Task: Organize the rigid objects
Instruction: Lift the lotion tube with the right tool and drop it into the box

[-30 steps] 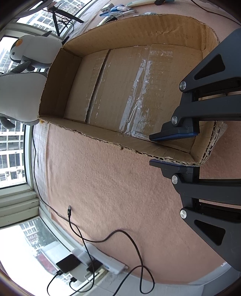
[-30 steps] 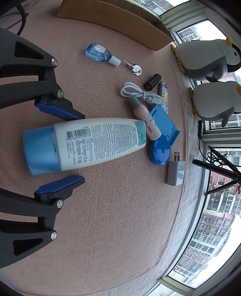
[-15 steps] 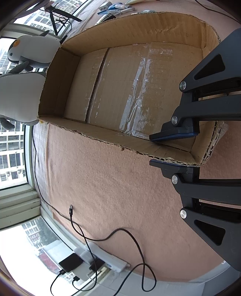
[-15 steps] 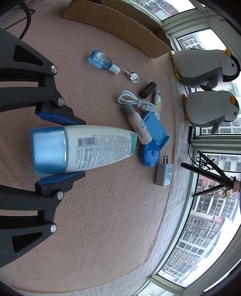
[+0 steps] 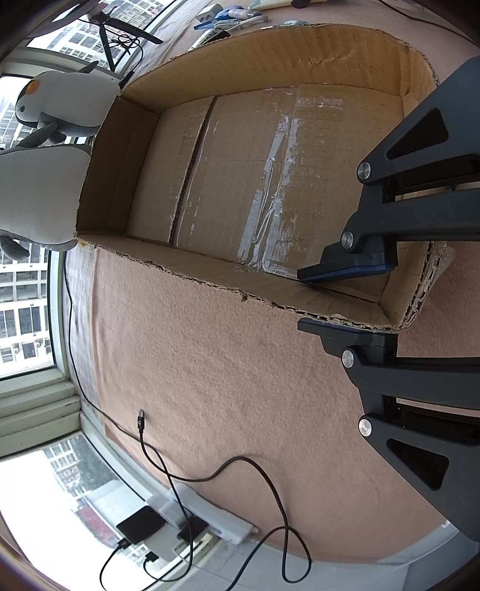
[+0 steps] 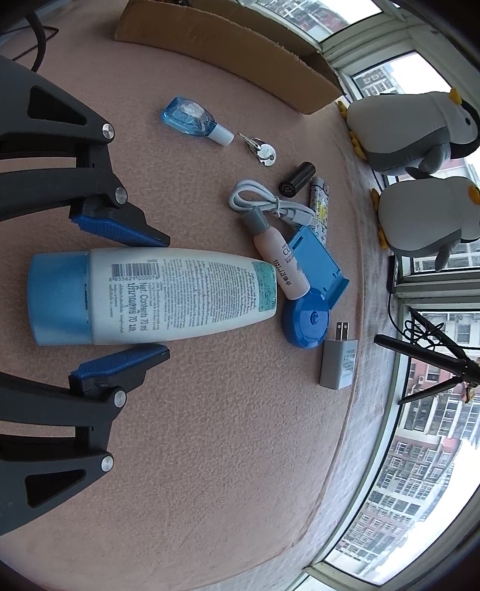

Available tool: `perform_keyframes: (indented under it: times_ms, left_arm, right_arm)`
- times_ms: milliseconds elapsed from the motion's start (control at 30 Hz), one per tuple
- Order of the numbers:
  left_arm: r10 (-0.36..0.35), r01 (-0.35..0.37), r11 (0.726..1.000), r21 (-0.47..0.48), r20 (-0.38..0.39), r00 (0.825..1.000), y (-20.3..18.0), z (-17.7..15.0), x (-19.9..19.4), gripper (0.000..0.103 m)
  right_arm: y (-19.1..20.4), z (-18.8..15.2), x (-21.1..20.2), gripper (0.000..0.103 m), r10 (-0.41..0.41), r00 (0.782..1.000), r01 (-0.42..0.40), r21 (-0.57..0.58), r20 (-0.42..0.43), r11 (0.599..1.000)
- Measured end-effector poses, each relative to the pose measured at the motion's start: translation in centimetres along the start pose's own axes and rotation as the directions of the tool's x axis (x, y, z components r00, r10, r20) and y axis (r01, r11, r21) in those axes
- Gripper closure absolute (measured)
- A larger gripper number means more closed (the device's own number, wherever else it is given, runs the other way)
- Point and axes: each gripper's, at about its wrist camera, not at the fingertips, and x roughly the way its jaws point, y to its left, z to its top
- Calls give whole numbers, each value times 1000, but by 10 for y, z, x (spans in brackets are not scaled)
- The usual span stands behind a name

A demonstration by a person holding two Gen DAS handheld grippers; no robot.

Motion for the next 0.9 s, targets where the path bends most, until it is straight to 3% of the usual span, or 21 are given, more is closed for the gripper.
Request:
perform_keyframes:
  times_ms: [267,500,900]
  left_arm:
    - [-2,2,1000,-9,2,1000,1,-1,0,85]
    - [-7,7,1000,-12,4,1000,2,0,0,85]
    - [-25,25,1000,-16,14,1000,5,-2,-1,85]
  right_arm:
    - [3,4,-3,59,0,1000,0,-3,14,1000]
    - [18,13,-35,59,32,997,-32,-4,71,999]
    - [121,63,-78,59,213,966,-191,-148,146,970]
